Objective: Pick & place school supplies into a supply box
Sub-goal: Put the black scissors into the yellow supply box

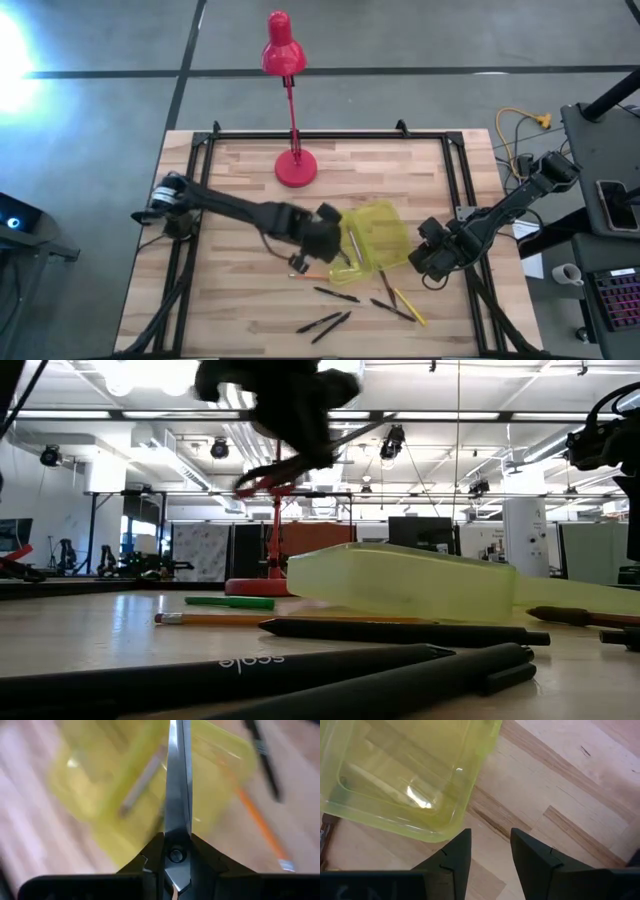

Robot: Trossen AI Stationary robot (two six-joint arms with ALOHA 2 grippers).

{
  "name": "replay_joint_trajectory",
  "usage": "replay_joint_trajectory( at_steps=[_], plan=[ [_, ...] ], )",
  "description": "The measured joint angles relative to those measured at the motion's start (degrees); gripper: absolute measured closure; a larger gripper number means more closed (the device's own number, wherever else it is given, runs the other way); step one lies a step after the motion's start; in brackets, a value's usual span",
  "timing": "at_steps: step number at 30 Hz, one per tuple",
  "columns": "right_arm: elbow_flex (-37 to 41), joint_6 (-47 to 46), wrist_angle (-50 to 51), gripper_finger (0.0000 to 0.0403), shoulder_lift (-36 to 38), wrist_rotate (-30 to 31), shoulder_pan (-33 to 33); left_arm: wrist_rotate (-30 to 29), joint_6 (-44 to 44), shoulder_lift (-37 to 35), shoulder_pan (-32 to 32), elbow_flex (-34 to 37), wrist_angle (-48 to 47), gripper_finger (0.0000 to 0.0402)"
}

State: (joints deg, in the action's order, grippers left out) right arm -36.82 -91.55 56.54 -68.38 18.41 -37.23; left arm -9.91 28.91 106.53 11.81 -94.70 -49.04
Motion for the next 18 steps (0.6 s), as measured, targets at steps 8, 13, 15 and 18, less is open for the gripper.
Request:
replay_joint_trajectory(
  at_steps=[8, 13, 15, 18],
  plan=[
    [0.4, -3.3, 0.0, 0.0275, 0.0, 0.0, 0.0, 6.1, 6.8, 11.0, -2.9, -14.6, 0.0, 0.0358],
    [0.6, -4.4, 0.0, 0.0275, 0.0, 0.1, 0.0, 7.0, 10.1, 17.8, -3.0, -19.5, -0.4, 0.0359],
    [0.5, -4.5, 0.0, 0.0275, 0.0, 0.1, 0.0, 8.0, 10.1, 19.2, -3.0, -19.6, -0.5, 0.0358],
    [0.6, -4.5, 0.0, 0.0275, 0.0, -0.1, 0.0, 9.1, 10.1, 19.3, -3.3, -17.7, -0.5, 0.0358]
  ],
)
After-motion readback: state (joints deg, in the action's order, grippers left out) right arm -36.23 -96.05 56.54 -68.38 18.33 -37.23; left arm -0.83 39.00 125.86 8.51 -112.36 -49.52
